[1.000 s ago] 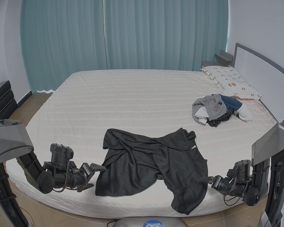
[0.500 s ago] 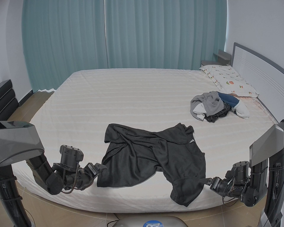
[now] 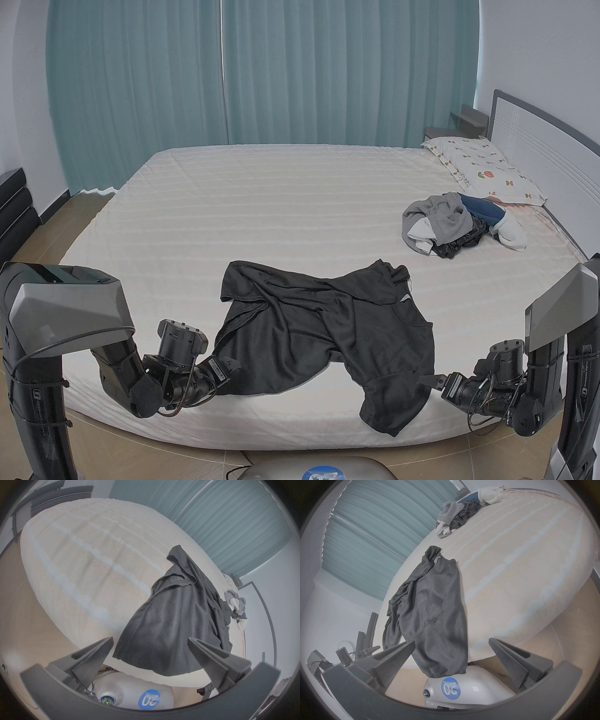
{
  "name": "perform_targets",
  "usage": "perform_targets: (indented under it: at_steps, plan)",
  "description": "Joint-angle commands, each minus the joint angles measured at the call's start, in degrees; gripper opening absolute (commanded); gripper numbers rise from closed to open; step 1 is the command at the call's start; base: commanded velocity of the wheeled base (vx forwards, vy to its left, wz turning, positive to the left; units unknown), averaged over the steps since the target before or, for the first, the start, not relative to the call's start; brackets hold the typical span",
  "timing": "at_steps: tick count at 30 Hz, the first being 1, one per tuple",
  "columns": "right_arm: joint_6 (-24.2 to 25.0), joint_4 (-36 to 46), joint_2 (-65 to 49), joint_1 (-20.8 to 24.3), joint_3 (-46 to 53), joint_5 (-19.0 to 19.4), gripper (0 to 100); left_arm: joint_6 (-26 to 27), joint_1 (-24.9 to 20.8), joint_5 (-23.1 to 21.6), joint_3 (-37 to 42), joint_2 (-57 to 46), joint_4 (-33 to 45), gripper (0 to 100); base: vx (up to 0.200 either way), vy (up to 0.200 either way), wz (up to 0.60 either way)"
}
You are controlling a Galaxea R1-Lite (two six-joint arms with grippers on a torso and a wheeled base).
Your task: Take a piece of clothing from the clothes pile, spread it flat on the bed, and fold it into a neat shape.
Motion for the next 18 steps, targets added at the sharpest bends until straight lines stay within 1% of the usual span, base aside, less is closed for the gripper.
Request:
perform_targets:
  at_steps: [1, 5, 10, 11, 18]
  plan:
    - [-0.04, -0.61, 0.18, 0.13, -0.12, 0.08, 100, 0.0, -0.04, 0.19, -1.34, 1.84, 0.0, 100, 0.0, 0.0, 0.0]
    - [-0.04, -0.61, 0.01, 0.39, -0.12, 0.08, 100, 0.0, -0.04, 1.33, -2.04, 2.36, 0.0, 100, 0.0, 0.0, 0.0]
    - [-0.04, -0.61, 0.18, 1.01, -0.03, 0.08, 100, 0.09, 0.14, 1.51, -2.13, 2.8, 0.0, 100, 0.0, 0.0, 0.0]
    - [-0.04, -0.61, 0.18, 1.19, 0.14, 0.08, 100, 0.09, 0.4, 1.42, -1.87, 2.63, -0.09, 0, 0.0, 0.0, 0.0]
    - [-0.13, -0.61, 0.88, 0.83, 0.67, -0.01, 100, -0.26, 0.58, 1.42, -1.6, 2.36, 0.0, 0, 0.0, 0.0, 0.0]
